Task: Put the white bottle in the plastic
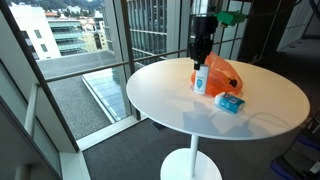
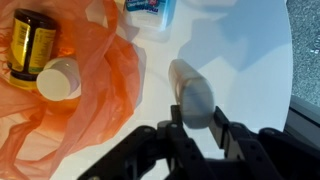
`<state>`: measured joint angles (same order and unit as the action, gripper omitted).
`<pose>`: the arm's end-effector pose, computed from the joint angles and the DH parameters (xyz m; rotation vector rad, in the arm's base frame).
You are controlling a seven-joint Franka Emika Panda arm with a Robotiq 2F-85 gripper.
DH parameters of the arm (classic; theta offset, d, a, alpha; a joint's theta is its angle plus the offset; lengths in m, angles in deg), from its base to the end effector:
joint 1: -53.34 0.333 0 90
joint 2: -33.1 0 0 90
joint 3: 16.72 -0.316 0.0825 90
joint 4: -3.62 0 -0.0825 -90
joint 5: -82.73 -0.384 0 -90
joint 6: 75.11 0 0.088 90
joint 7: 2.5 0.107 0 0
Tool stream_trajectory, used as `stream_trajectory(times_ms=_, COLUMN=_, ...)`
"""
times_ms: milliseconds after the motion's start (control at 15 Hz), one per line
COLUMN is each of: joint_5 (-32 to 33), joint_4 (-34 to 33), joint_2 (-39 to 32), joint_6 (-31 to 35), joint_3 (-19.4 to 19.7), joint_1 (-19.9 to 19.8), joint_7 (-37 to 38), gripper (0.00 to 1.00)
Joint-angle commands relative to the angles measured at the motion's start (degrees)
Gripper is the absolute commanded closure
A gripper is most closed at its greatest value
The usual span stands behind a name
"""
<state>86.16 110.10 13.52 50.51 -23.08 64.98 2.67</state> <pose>0.6009 0.1886 0.3373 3.1044 0.3943 -0.0043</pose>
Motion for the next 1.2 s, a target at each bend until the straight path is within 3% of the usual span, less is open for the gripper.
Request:
stream_trajectory(times_ms=0, joint_5=-2.37, joint_4=-1.89, joint_2=3.71, joint_6=-5.61, joint_3=-0.28, joint_1=-1.68, joint_7=-1.23, gripper=0.9)
stream_trajectory(times_ms=400, joint_5=-1.79, joint_4=-5.16, joint_2=7.3, joint_6=-11.81, joint_3=1.44, joint_1=-3.98, joint_7=0.26, gripper=0.9)
stream_trajectory(times_ms=1133, joint_5=-1.91, joint_4=-9.0, joint_2=4.67, joint_6=-10.92, joint_3=5.33, joint_1=-8.18, joint_7=1.95, gripper=0.9)
